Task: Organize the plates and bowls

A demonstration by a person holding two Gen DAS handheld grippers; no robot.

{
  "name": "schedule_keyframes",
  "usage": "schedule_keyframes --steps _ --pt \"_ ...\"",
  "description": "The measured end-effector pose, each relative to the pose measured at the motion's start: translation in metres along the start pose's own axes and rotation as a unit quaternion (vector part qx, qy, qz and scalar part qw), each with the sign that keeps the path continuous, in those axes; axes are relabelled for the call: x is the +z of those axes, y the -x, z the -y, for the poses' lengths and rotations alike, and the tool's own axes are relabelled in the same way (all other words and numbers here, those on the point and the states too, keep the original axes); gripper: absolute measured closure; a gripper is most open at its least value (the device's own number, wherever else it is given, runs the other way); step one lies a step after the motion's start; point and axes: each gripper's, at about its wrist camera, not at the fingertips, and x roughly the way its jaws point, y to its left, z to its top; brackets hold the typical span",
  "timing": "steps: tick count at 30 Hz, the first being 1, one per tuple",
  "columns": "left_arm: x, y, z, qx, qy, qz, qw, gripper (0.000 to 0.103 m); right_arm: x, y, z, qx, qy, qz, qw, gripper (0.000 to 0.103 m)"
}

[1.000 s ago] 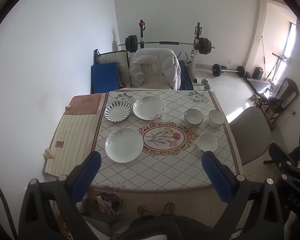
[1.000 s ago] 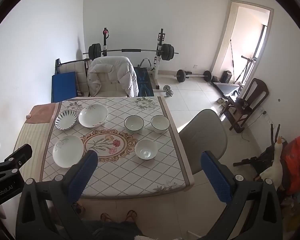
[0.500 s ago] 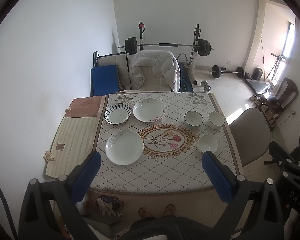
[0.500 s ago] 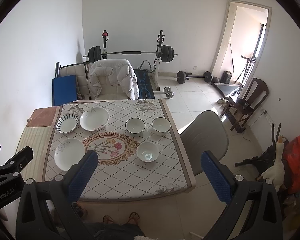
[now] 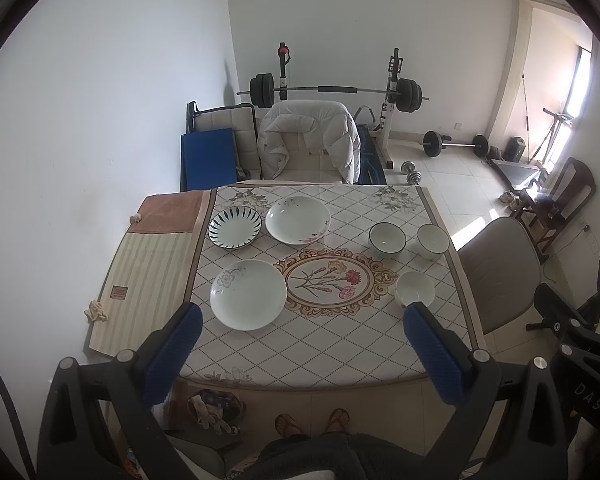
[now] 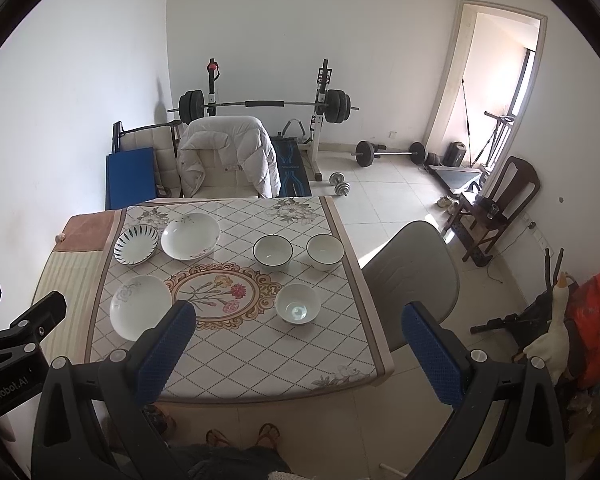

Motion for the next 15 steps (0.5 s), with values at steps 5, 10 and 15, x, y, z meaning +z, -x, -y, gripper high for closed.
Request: schedule_keyframes --steps 5,10,15 --pt "0.0003 0.0008 0.0006 -0.001 0.001 0.001 1.0 0.0 -0.0013 -0.004 -0.0016 -0.001 0.002 0.0 1.0 0.0" --pt "0.002 0.0005 0.0013 -0.001 0.002 0.003 1.0 0.0 -0.0004 -0.0048 -0.0023 0.0 0.003 -0.001 1.0 0.0" --pt "0.0017 0.0006 0.0006 -0.002 0.003 0.003 1.0 0.0 -0.0011 -0.0058 -0.0033 0.001 0.003 -0.001 1.0 0.0"
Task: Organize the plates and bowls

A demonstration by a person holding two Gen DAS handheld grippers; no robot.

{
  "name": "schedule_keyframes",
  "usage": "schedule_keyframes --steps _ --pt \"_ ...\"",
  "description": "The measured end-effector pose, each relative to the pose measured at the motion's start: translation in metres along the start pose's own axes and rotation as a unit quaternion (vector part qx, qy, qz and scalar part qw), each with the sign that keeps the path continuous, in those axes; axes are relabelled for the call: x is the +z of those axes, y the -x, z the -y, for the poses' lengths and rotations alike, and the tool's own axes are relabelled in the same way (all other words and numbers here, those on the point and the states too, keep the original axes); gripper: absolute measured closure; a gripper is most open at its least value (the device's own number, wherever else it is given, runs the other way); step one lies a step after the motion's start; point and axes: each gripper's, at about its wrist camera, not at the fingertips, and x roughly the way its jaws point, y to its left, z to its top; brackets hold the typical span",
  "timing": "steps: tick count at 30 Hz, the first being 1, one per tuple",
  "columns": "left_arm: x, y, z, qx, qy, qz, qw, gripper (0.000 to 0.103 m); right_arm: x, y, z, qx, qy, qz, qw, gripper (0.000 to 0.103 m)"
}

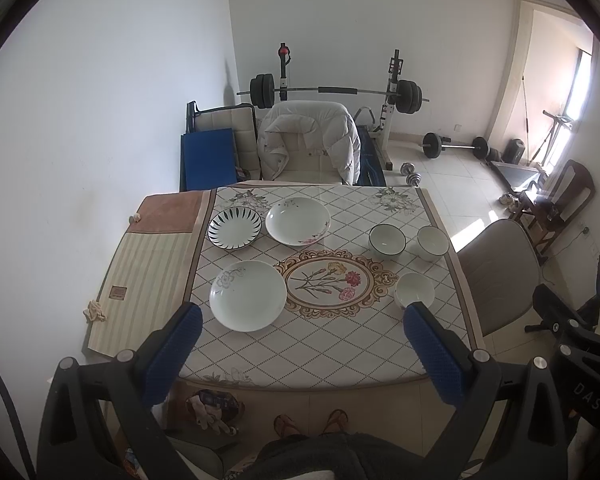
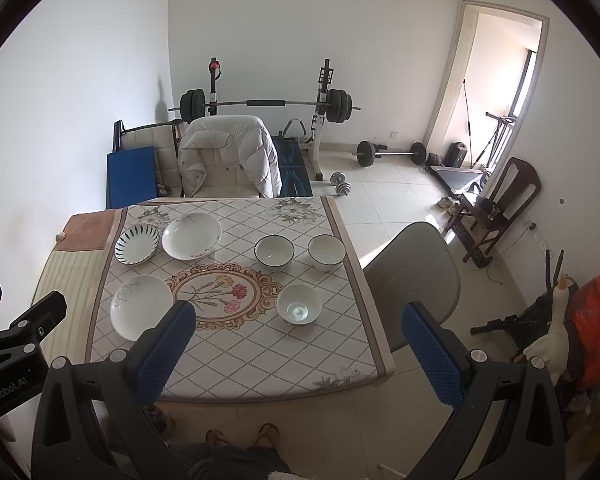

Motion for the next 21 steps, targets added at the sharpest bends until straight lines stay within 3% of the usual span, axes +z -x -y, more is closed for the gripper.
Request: schedule_keyframes --steps 21 --pt "-0.0006 -0.0024 0.0004 -0.003 0.002 0.0 1.0 0.0 -0.0018 -0.0053 -0.0033 0.001 -0.002 -0.001 1.0 0.0"
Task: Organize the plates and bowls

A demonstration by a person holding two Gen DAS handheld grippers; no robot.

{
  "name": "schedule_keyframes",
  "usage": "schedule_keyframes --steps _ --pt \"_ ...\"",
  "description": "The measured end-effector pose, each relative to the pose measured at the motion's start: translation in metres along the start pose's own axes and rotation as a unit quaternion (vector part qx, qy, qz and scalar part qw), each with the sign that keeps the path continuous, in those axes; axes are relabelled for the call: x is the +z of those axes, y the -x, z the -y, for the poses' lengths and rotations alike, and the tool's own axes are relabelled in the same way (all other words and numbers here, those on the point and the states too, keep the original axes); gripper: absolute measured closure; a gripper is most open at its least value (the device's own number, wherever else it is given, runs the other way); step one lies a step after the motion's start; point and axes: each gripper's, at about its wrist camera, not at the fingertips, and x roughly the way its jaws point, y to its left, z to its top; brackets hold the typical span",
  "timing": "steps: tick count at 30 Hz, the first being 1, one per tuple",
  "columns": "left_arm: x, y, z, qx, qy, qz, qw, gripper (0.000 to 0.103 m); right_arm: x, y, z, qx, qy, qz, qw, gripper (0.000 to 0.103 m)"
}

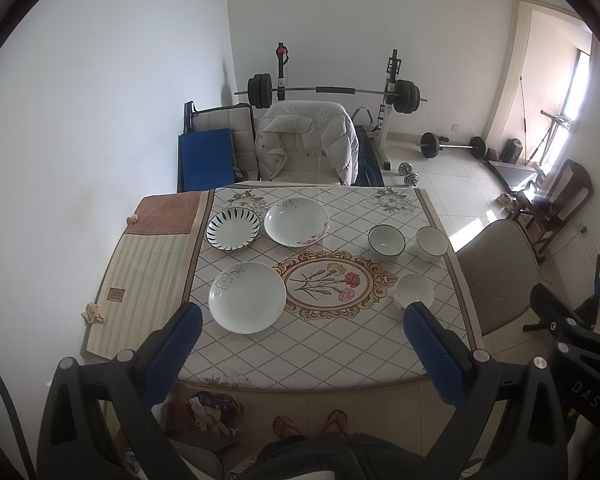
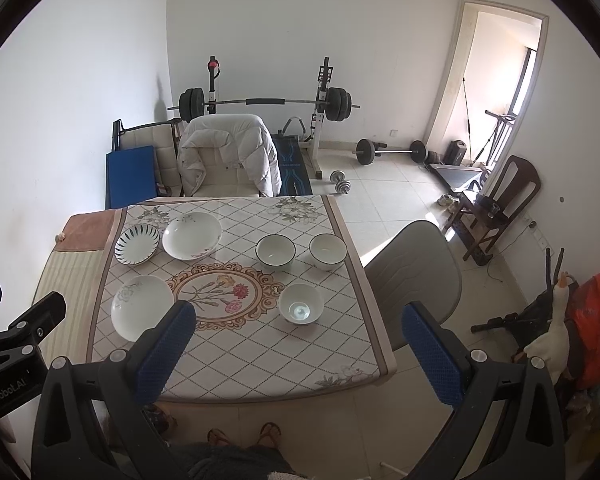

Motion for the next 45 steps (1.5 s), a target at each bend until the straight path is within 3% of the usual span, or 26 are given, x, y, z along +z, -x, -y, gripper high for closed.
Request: schedule_keyframes --steps 21,26,30,35,38,40,45 --pt "0.003 -0.003 0.001 -0.008 0.0 -0.005 1.0 0.0 0.003 -0.004 -0.002 0.001 -0.001 -0.003 1.0 0.0" --pt "0.009 -0.02 -0.002 -0.025 0.022 -0.001 0.9995 0.0 0.007 -0.028 0.001 0.008 -0.012 0.002 1.0 0.0" --pt "0.014 -0.047 -0.016 -0.023 0.056 0.018 0.998 0.0 0.009 -0.073 -0.004 0.034 0.01 0.015 0.999 0.0" --pt "0.021 -0.096 -0.035 0.045 0.046 0.032 0.9974 0.0 0.014 -0.156 -0.024 0.11 0.021 -0.045 0.993 0.0" --pt "0.021 -0.136 -0.056 0.065 0.051 0.011 0.9966 0.0 0.013 -0.21 -0.051 0.155 0.038 -0.088 0.983 0.0" --pt "0.018 -0.169 -0.073 0.071 0.056 -0.024 0.9956 0.0 0.011 -0.248 -0.077 0.178 0.052 -0.119 0.975 0.0" --pt "0.002 -0.249 -0.126 0.094 0.081 -0.095 0.9876 0.0 -0.003 -0.34 -0.154 0.208 0.097 -0.184 0.956 0.0"
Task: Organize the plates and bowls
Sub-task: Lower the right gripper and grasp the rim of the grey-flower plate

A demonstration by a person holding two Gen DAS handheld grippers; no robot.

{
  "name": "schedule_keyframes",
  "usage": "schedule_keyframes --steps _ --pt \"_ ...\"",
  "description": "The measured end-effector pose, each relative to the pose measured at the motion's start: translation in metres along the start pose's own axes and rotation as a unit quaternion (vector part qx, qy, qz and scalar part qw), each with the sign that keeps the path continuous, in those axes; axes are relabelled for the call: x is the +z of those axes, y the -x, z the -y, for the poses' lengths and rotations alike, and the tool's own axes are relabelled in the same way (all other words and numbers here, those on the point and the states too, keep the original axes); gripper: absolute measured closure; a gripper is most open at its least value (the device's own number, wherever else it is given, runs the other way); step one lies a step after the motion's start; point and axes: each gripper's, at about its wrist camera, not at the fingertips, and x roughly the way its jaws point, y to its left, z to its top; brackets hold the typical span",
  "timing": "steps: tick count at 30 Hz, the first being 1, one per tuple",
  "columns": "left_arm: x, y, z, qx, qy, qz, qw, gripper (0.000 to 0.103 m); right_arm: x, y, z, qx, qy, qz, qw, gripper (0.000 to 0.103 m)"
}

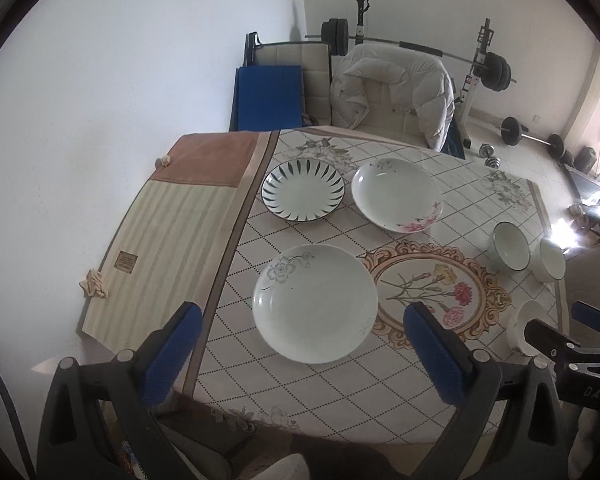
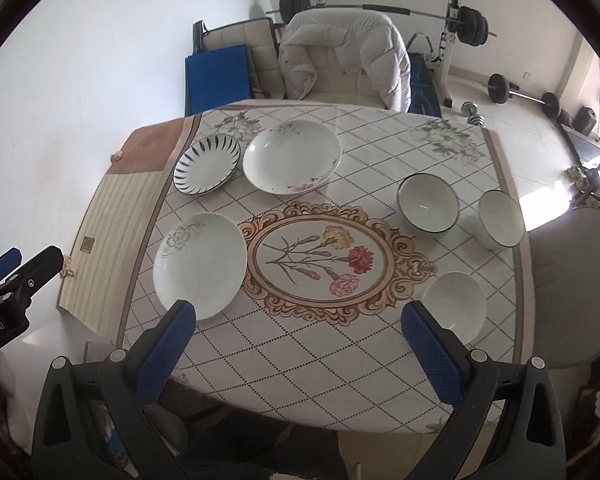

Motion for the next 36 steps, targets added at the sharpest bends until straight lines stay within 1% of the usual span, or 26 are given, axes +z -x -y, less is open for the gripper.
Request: schedule_keyframes --steps 2,5,6,9,10,11,14,16,17,18,20,21,22,23,24,25,26,27,28,29,30,31,32,33,34,36 --pt "0.005 -0.043 -0.018 0.001 0.007 -0.04 0.9992 0.0 0.013 -0.046 -0.012 0.014 0.008 -0.029 0.999 0.0" --pt "0.013 -0.111 -0.047 -0.024 0.024 -0.102 0.9942 0.0 0.03 -0.117 -0.032 0.04 0.007 -0.076 0.996 0.0" --pt "0.016 -0.136 -0.055 -0.044 0.029 -0.126 0.9906 0.002 0.034 -0.14 -0.037 0.051 0.002 -0.091 0.995 0.0" --pt "0.019 -0.202 -0.08 -0.087 0.044 -0.179 0.9789 0.011 0.041 -0.2 -0.043 0.083 -0.02 -0.137 0.987 0.0" --pt "0.018 -0.221 -0.087 -0.095 0.048 -0.195 0.975 0.013 0.042 -0.217 -0.044 0.1 -0.033 -0.149 0.983 0.0" --pt "0.017 -0.239 -0.092 -0.106 0.046 -0.212 0.9704 0.018 0.044 -0.234 -0.044 0.11 -0.044 -0.161 0.98 0.0" --pt "0.013 -0.281 -0.095 -0.134 0.027 -0.248 0.959 0.032 0.046 -0.276 -0.043 0.119 -0.071 -0.187 0.972 0.003" --pt "0.01 -0.304 -0.097 -0.149 0.008 -0.266 0.9522 0.039 0.045 -0.298 -0.042 0.128 -0.09 -0.203 0.967 0.013" --pt "0.008 -0.312 -0.095 -0.155 -0.002 -0.275 0.9487 0.045 0.044 -0.306 -0.042 0.137 -0.099 -0.209 0.963 0.016" --pt "0.006 -0.319 -0.094 -0.159 -0.01 -0.283 0.9458 0.049 0.043 -0.313 -0.043 0.144 -0.105 -0.215 0.96 0.021" --pt "0.004 -0.327 -0.092 -0.174 -0.019 -0.291 0.9405 0.051 0.041 -0.327 -0.047 0.151 -0.109 -0.225 0.956 0.027" --pt "0.004 -0.331 -0.09 -0.18 -0.024 -0.296 0.9379 0.053 0.04 -0.331 -0.05 0.154 -0.11 -0.232 0.954 0.032" --pt "0.004 -0.332 -0.088 -0.18 -0.029 -0.299 0.9368 0.056 0.039 -0.337 -0.053 0.157 -0.111 -0.237 0.952 0.035" --pt "0.006 -0.33 -0.086 -0.184 -0.035 -0.292 0.938 0.057 0.04 -0.339 -0.056 0.157 -0.109 -0.233 0.954 0.035" --pt "0.007 -0.329 -0.083 -0.186 -0.042 -0.293 0.9367 0.061 0.04 -0.341 -0.06 0.166 -0.107 -0.23 0.953 0.039" --pt "0.01 -0.329 -0.08 -0.179 -0.05 -0.292 0.9383 0.064 0.04 -0.345 -0.062 0.175 -0.109 -0.237 0.949 0.048" --pt "0.01 -0.328 -0.077 -0.183 -0.054 -0.293 0.9368 0.075 0.039 -0.351 -0.064 0.178 -0.111 -0.244 0.947 0.053" --pt "0.011 -0.33 -0.075 -0.181 -0.056 -0.297 0.936 0.075 0.039 -0.353 -0.066 0.175 -0.111 -0.247 0.947 0.063" --pt "0.011 -0.329 -0.073 -0.174 -0.06 -0.294 0.9377 0.075 0.038 -0.354 -0.069 0.168 -0.107 -0.244 0.949 0.066" --pt "0.012 -0.328 -0.072 -0.17 -0.063 -0.294 0.9386 0.075 0.037 -0.355 -0.071 0.164 -0.102 -0.242 0.951 0.067" --pt "0.012 -0.327 -0.071 -0.167 -0.061 -0.293 0.9393 0.075 0.036 -0.355 -0.073 0.159 -0.101 -0.241 0.952 0.072" --pt "0.014 -0.325 -0.071 -0.166 -0.057 -0.294 0.9395 0.075 0.034 -0.357 -0.072 0.154 -0.104 -0.241 0.953 0.079" --pt "0.015 -0.324 -0.072 -0.163 -0.056 -0.296 0.9395 0.075 0.032 -0.358 -0.07 0.153 -0.111 -0.242 0.952 0.082" --pt "0.015 -0.323 -0.07 -0.16 -0.057 -0.297 0.9398 0.075 0.03 -0.359 -0.067 0.157 -0.118 -0.242 0.95 0.085" --pt "0.016 -0.321 -0.068 -0.157 -0.062 -0.295 0.9404 0.075 0.029 -0.359 -0.065 0.158 -0.122 -0.241 0.95 0.085" --pt "0.017 -0.315 -0.062 -0.148 -0.079 -0.289 0.9424 0.075 0.028 -0.357 -0.066 0.153 -0.113 -0.236 0.953 0.085"
